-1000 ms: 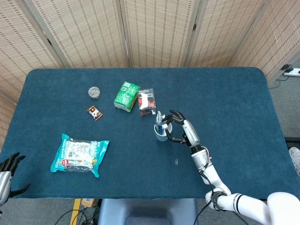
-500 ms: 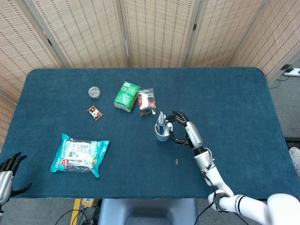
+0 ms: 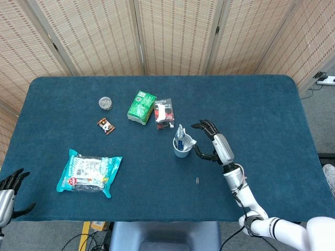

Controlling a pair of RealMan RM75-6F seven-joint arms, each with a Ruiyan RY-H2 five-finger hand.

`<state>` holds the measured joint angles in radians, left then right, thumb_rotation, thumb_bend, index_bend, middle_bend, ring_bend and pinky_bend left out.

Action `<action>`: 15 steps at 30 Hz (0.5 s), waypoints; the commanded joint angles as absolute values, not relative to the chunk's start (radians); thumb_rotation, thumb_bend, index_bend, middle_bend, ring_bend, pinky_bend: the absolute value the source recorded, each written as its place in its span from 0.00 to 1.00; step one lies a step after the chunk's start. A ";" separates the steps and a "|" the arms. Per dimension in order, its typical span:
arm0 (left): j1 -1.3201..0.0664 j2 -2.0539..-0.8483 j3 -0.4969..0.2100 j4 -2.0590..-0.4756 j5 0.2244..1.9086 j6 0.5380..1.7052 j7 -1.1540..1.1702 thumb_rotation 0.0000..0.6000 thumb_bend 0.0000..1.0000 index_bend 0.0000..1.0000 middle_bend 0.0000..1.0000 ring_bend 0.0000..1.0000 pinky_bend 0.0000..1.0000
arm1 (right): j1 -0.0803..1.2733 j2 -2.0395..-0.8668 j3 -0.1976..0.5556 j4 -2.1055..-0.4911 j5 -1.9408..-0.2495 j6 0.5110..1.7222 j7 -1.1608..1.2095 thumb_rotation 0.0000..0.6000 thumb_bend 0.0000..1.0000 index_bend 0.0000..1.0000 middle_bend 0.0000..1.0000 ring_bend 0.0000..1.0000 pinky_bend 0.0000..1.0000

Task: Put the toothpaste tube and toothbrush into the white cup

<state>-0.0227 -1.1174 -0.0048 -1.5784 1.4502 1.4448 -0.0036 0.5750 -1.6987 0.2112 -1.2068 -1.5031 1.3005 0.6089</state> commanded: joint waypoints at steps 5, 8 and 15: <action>-0.036 -1.140 -0.011 -1.568 1.476 1.454 0.005 1.00 0.25 0.17 0.10 0.14 0.19 | 0.468 -1.523 0.155 -1.345 -1.518 1.395 0.272 1.00 0.51 0.22 0.28 0.09 0.07; -0.044 -1.146 -0.019 -1.568 1.478 1.454 0.007 1.00 0.25 0.17 0.10 0.14 0.19 | 0.425 -1.423 0.132 -1.460 -1.486 1.385 0.149 1.00 0.51 0.26 0.30 0.10 0.07; -0.050 -1.163 -0.024 -1.587 1.488 1.469 0.054 1.00 0.25 0.17 0.10 0.14 0.19 | 0.331 -1.205 0.049 -1.631 -1.474 1.382 0.022 1.00 0.51 0.27 0.30 0.10 0.07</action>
<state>-0.0486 -1.1594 -0.0233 -1.5786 1.4845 1.4655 0.0415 0.3828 -1.2817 0.0942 -1.5662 -1.4789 1.3734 0.0727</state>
